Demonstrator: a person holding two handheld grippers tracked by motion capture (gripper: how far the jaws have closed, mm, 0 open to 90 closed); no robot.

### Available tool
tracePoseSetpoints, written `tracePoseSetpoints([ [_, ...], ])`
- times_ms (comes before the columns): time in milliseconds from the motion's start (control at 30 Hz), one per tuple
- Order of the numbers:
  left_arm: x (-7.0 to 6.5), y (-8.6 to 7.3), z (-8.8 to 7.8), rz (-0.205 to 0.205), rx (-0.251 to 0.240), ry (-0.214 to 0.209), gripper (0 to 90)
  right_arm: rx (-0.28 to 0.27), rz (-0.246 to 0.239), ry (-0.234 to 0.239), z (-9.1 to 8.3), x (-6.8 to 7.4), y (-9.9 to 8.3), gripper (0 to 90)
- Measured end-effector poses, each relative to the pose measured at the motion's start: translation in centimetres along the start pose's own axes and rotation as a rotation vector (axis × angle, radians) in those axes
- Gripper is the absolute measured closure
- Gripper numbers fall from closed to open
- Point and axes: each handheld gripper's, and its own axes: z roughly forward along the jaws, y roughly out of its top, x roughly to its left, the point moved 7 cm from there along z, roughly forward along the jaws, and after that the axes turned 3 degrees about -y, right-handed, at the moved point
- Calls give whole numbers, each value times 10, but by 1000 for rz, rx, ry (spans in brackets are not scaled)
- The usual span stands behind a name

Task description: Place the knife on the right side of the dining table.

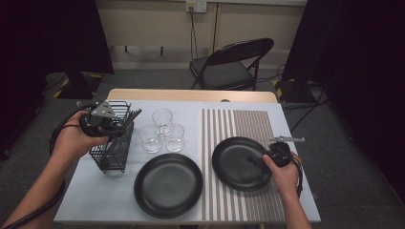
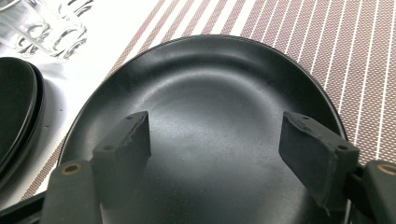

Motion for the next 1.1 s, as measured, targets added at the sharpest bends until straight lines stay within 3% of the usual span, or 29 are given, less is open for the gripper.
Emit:
tracePoseSetpoints([
  [1100, -6, 16, 0, 29, -12, -1, 833, -9, -1, 1, -1, 0, 1, 242],
])
